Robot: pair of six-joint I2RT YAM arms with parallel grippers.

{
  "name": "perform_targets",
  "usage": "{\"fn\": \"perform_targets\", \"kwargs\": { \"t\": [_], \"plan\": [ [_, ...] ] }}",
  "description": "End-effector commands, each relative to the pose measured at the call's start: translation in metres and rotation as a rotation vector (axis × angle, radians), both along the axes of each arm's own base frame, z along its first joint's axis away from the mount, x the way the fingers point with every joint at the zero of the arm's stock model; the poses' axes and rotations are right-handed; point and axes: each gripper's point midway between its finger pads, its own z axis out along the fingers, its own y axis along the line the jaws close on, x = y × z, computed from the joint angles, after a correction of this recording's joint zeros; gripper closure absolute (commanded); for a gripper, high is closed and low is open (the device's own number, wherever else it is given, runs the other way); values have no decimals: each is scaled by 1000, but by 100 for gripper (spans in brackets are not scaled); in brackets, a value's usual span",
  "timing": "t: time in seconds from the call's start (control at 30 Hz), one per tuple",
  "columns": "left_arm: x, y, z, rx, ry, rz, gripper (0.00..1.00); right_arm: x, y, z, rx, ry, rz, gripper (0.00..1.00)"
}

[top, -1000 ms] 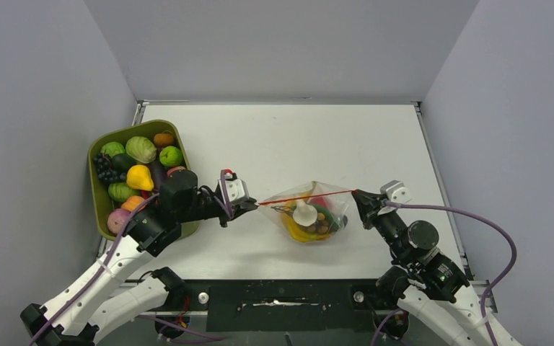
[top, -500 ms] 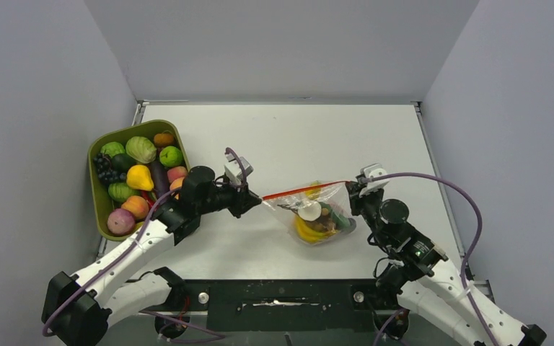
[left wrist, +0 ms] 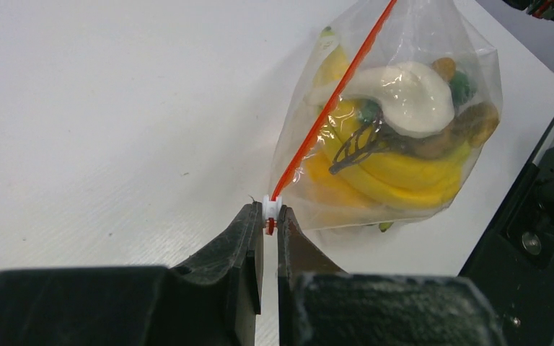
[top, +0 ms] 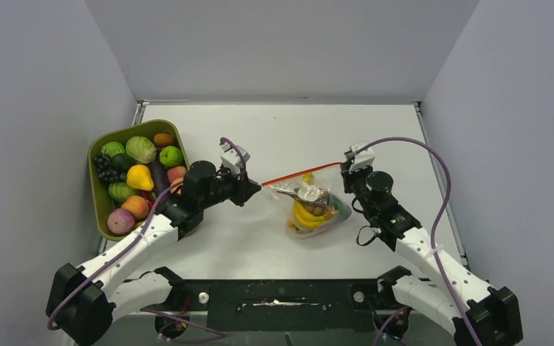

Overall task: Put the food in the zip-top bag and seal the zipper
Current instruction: Place the zipper food storage bag at the center of the board.

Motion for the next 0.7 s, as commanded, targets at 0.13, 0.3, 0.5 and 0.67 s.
{"fn": "perform_targets", "kwargs": {
  "t": [0.13,0.3,0.5,0.67],
  "plan": [
    [50,1,8,46,-36,108,85,54,-2,38,117,-148,11,91],
    [72,11,25,98,-102,188,67,71,-6,52,166,-152,-15,81],
    [78,20,60,50,-158,242,44,61,-4,58,187,-77,1,55],
    [71,29,89,-46,-158,311,31,35,-2,67,268,-83,28,32]
  ]
}}
